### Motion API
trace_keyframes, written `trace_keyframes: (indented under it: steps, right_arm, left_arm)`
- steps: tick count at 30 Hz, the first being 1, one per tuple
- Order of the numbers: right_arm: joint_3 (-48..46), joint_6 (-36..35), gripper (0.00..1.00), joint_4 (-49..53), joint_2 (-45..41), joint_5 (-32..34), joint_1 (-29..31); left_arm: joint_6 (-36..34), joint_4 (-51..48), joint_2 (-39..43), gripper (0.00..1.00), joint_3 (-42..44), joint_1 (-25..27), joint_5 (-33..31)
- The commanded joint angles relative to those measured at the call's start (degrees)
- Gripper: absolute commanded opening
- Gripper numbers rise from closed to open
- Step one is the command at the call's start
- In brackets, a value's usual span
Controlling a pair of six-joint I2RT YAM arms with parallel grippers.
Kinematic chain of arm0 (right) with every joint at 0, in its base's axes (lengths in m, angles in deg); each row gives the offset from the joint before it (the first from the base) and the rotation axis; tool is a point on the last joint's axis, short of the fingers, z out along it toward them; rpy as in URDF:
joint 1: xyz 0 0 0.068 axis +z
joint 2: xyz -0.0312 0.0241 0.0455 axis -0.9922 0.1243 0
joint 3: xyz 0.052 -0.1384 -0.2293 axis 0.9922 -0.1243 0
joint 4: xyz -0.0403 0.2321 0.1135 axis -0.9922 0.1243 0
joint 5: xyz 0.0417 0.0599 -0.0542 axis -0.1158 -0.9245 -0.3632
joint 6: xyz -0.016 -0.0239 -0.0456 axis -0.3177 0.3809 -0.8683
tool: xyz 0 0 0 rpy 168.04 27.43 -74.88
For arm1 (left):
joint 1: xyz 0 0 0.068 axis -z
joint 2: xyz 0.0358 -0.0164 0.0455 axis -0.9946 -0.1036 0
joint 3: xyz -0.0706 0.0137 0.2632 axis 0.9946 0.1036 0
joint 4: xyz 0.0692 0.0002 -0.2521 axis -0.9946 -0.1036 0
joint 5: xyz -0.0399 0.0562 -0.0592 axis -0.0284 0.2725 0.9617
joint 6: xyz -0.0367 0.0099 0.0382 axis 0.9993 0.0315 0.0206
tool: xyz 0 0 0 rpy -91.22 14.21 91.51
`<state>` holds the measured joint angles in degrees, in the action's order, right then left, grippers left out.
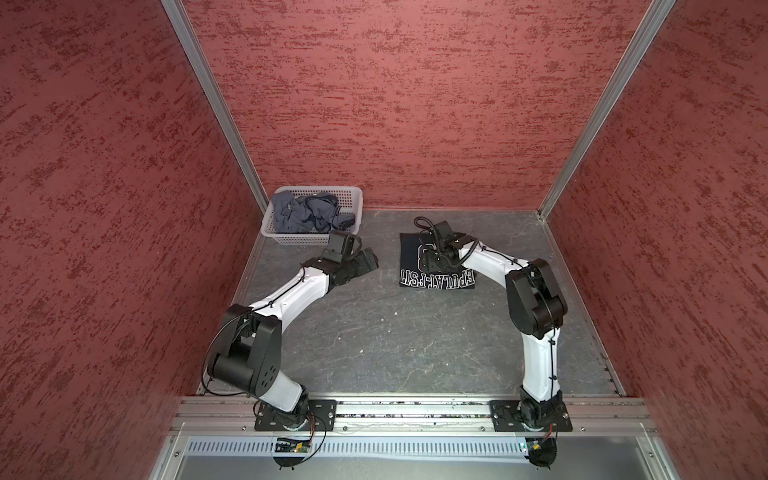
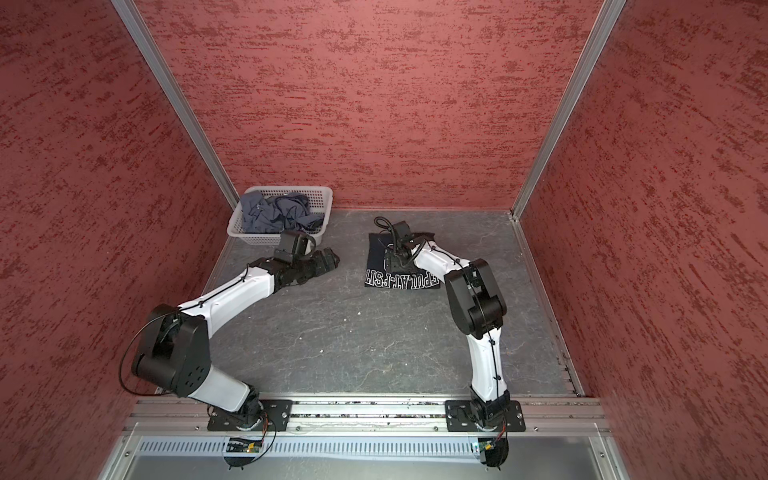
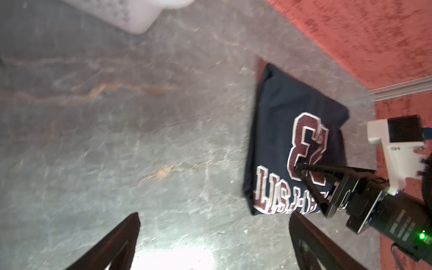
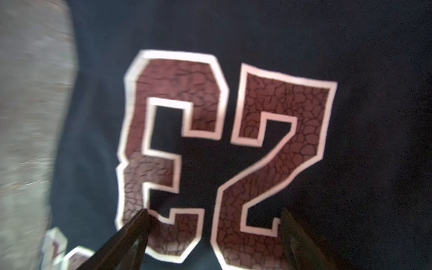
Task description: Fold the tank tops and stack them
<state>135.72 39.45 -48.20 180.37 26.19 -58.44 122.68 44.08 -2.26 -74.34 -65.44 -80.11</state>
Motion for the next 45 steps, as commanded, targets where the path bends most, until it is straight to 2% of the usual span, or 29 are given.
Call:
trace_keyframes:
  steps: [1, 9, 15, 21, 27, 32, 37, 45]
  right_arm:
    - [0.9, -1.2, 0.85, 3.7, 1.9, 5.1, -3.8]
    - [1.0, -9.5, 0.85, 2.9, 3.4, 9.6, -17.0]
    - [8.1, -17.8, 0.85, 4.0, 8.1, 12.2, -24.5]
    - [10.0, -19.1, 0.85, 6.7, 8.6, 14.4, -30.0]
    - [6.7, -15.6, 0.85, 6.3, 3.3, 14.0, -29.9]
    - [4.3, -11.9, 0.86, 5.6, -6.5, 9.3, -26.8]
    - [-1.0, -6.2, 0.88, 2.4, -17.4, 0.9, -22.0]
    - [-17.5, -1.3, 0.89, -6.4, -33.4, -8.4, -15.6]
  left_arm:
    - [0.8, 4.5, 3.1, 1.00, 2.0, -1.3, -1.1]
    - [0.9, 5.3, 6.0, 1.00, 5.3, -4.2, -0.4]
    - [0.3, 4.8, 7.0, 1.00, 5.0, -5.7, 0.0]
    - [-0.2, 3.8, 9.0, 1.00, 5.5, -7.6, -0.2]
    - [-1.5, 1.2, 9.0, 1.00, 2.3, -9.4, -0.3]
    - [-4.2, -5.9, 4.7, 1.00, -8.1, -11.5, -3.2]
    - [-5.5, -8.0, -5.7, 1.00, -20.2, -16.0, -5.6]
    - [-8.0, -11.8, -29.5, 1.00, -45.0, -20.3, -5.4]
